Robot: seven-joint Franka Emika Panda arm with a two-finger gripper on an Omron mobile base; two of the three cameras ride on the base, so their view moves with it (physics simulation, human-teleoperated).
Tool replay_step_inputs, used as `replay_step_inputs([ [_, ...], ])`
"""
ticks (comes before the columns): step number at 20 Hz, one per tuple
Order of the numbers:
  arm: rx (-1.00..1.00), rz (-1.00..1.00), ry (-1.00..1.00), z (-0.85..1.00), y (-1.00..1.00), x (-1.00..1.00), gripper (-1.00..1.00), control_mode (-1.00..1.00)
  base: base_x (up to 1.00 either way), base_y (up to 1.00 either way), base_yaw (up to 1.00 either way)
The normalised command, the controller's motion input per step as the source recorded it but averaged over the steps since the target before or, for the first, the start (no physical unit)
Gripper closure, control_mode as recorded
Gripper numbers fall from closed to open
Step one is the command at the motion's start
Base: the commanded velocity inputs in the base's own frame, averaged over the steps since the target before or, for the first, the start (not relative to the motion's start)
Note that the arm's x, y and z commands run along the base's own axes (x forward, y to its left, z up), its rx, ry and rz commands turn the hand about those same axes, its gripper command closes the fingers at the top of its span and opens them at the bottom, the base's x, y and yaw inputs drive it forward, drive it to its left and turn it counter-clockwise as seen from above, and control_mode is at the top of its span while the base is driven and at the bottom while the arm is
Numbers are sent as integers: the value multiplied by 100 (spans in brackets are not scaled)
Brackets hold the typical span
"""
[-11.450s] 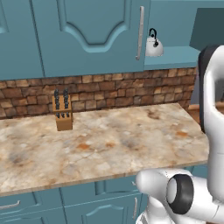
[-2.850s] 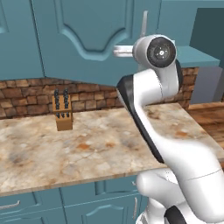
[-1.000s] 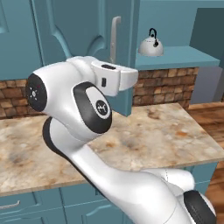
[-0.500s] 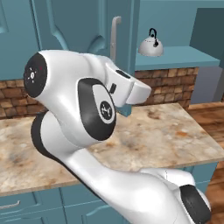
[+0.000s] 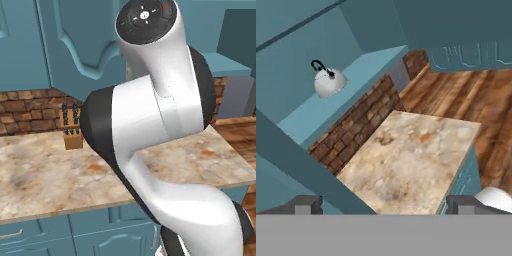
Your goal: Open the cabinet, pick the kettle from the cabinet, and place it in the sink.
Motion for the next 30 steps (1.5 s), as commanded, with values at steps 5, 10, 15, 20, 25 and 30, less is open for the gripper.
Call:
replay_step_inputs([
  [5,32,27,1,0,-38,1,-100,-100,0,0,0],
  [10,35,25,0,0,-34,13,-100,-100,0,0,0],
  [15,25,18,4,0,-26,31,-100,-100,0,0,0],
  [20,13,10,2,-10,-8,49,-100,-100,0,0,0],
  [25,9,9,-4,-19,0,51,-100,-100,0,0,0],
  [30,17,9,0,-12,0,59,-100,-100,0,0,0],
])
